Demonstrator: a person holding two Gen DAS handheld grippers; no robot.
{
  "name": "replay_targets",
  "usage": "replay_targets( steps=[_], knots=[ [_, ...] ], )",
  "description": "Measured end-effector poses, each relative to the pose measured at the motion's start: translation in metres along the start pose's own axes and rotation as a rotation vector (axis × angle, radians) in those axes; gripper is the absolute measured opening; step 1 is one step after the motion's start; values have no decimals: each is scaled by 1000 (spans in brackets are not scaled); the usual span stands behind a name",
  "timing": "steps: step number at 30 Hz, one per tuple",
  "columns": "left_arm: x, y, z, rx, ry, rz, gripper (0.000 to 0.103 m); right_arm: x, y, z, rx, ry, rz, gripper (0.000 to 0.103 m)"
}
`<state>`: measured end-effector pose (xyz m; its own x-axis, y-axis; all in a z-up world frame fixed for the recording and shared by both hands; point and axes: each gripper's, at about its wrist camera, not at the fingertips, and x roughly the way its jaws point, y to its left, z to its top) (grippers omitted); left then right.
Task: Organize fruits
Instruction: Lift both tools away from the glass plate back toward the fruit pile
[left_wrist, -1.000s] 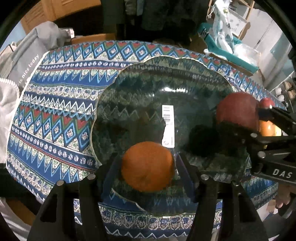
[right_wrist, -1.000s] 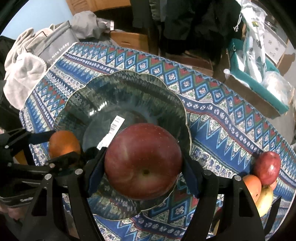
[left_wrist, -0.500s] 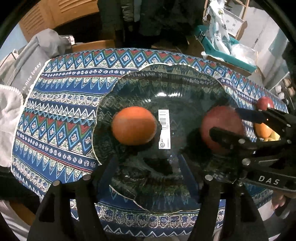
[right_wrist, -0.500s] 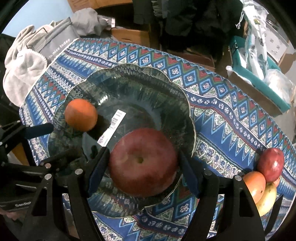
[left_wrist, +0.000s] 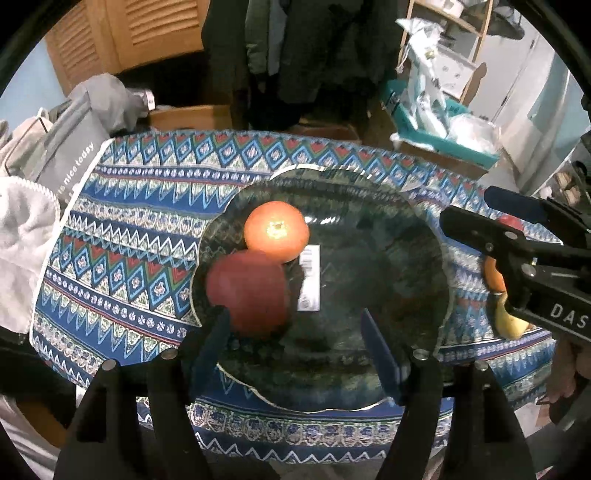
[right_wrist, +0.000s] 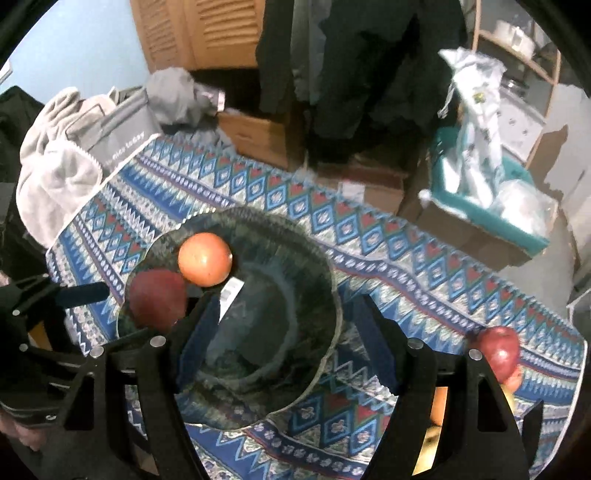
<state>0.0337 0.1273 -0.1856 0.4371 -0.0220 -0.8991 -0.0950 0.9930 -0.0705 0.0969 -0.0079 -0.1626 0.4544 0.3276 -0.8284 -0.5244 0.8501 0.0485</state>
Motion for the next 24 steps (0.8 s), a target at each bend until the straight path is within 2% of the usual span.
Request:
replay_targets(
  steps=[3, 10, 18, 20, 24],
  knots=[
    [-15, -4, 2, 4, -44, -8, 78, -16, -1, 2, 1, -44, -28, 80],
    [-50, -17, 5, 30, -142, -10, 81, -56, -5, 4, 4, -163, -78, 84],
    [-81, -34, 9, 66, -231, -4, 82, -97, -19, 1, 47, -254, -92, 89],
    [-88, -39, 9, 77, -250, -7, 87, -105, -22, -1, 51, -271, -100, 90],
    [-98, -49, 11, 102, -278, -13, 87, -121, -28, -6, 55, -305, -127, 90]
  ],
)
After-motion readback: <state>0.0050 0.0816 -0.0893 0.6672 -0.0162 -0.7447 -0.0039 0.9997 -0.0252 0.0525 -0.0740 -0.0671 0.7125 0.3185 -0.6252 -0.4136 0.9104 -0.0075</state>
